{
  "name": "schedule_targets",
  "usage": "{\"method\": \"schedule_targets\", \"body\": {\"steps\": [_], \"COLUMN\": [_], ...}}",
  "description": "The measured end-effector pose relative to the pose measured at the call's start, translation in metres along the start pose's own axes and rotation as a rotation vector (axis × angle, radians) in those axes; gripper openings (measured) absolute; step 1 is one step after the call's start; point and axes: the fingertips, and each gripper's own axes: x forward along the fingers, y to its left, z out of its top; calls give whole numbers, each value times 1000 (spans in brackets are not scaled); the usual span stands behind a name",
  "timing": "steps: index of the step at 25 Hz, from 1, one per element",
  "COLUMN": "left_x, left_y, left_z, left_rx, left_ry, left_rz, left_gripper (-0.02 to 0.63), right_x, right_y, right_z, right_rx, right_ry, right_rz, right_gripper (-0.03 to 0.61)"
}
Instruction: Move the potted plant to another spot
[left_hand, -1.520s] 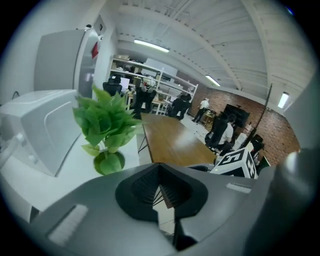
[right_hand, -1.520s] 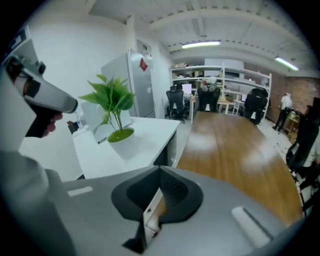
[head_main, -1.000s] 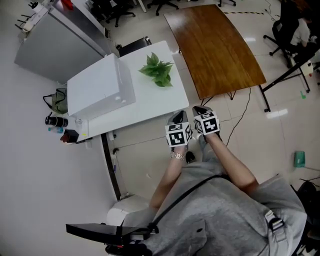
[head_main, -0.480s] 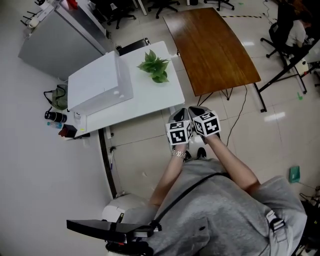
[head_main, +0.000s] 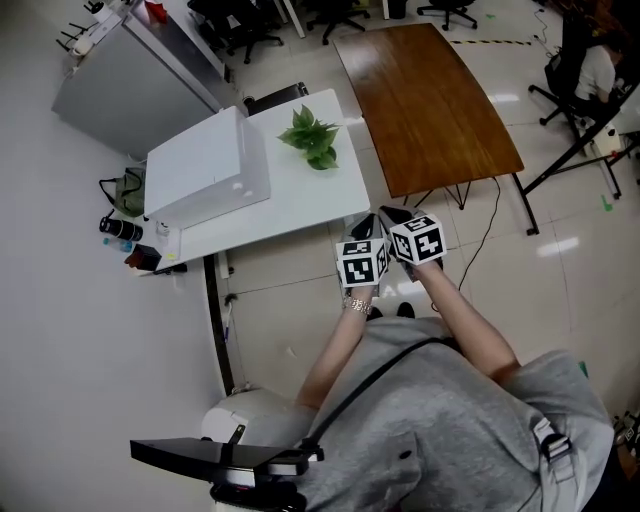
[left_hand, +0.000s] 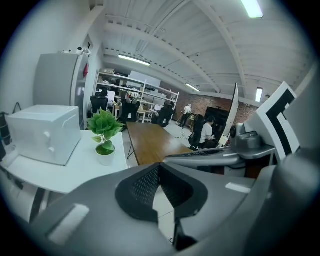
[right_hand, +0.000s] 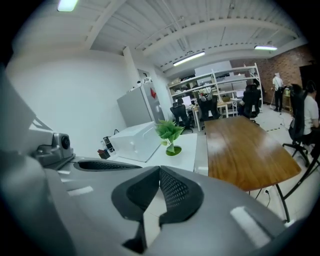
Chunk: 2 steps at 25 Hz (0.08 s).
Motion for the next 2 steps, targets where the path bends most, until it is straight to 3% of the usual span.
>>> {"method": "schedule_targets", "body": {"steps": [2], "left_x": [3], "left_y": [-7], "left_z": [1], "left_rx": [3], "left_ry": [-2], "left_rz": [-3], "left_gripper": [14], "right_x": [-5], "right_y": [-6], "right_z": [0], "right_rx": [4], "right_ry": [0], "right_rz": [8], "right_gripper": [2]}}
